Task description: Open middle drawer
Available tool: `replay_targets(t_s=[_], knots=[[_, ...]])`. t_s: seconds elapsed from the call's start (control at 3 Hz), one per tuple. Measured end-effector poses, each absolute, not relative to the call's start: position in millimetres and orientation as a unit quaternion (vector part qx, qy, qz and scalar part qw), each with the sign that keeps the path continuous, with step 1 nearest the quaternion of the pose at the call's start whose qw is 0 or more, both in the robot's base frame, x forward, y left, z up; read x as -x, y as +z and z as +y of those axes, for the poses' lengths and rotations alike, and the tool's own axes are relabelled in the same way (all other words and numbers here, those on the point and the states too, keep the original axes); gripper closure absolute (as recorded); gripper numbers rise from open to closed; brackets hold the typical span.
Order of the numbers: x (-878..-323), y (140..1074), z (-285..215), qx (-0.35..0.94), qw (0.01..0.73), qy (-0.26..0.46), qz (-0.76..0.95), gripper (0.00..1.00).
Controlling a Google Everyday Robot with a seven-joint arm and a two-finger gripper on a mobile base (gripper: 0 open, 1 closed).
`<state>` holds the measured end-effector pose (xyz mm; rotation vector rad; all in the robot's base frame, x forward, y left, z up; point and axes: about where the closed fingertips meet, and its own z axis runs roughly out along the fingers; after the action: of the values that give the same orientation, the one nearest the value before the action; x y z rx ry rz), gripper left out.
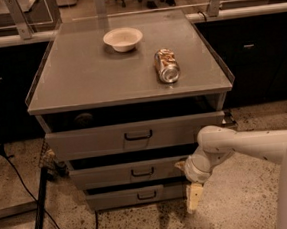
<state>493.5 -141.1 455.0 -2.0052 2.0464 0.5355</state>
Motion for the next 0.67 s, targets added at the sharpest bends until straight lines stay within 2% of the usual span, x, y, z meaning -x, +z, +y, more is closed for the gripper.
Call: replay_targets(t_s=[0.67], knots=[[-498, 530, -140, 0.663, 0.3, 0.124, 0.674, 0.0]])
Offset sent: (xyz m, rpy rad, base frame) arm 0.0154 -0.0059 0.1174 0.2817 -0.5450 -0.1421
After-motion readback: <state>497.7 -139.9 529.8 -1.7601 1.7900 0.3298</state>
